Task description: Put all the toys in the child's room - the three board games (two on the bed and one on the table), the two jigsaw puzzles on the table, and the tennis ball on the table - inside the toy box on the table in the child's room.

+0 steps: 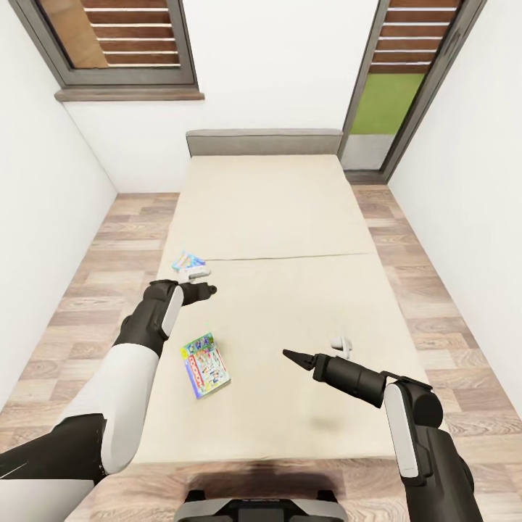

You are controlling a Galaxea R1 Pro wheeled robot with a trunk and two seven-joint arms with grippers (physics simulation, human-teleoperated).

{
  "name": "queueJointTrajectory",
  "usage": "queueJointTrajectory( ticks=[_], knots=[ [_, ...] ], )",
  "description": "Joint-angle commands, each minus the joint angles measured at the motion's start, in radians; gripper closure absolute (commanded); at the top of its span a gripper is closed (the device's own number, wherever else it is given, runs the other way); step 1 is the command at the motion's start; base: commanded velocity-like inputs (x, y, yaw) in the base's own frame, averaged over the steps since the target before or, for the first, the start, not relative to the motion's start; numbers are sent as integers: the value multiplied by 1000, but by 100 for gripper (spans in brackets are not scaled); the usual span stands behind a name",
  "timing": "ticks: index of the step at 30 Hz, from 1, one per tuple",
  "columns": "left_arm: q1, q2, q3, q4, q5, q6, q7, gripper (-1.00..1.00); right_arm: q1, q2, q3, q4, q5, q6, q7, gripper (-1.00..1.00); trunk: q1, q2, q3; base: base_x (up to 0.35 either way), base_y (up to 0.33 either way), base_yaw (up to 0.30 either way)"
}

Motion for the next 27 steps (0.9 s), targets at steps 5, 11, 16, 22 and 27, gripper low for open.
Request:
queueJointTrajectory(
  ticks=[5, 11, 16, 22, 27],
  knots=[
    [-1, 0, 5, 1, 0, 2, 3, -100, -1, 1, -2, 0, 2, 9, 5, -100, 0, -2, -8, 0, 0, 0],
    [-1, 0, 6, 16, -2, -9, 6, -100, -1, 1, -2, 0, 2, 12, 5, -100, 0, -2, -17, 0, 0, 0],
    [-1, 1, 7, 55, -2, -32, 7, -100, -2, 1, -2, -1, -1, 14, 6, -100, 0, -2, -25, 0, 0, 0],
    [-1, 3, 7, 97, -1, -61, 8, -100, -40, 1, -2, -4, -9, 26, 5, -100, 0, -2, -35, 0, 0, 0],
    [-1, 3, 7, 105, -2, -68, 8, -100, -93, 2, -2, -4, -11, 47, 5, -100, 0, -2, -43, 0, 0, 0]
  ],
)
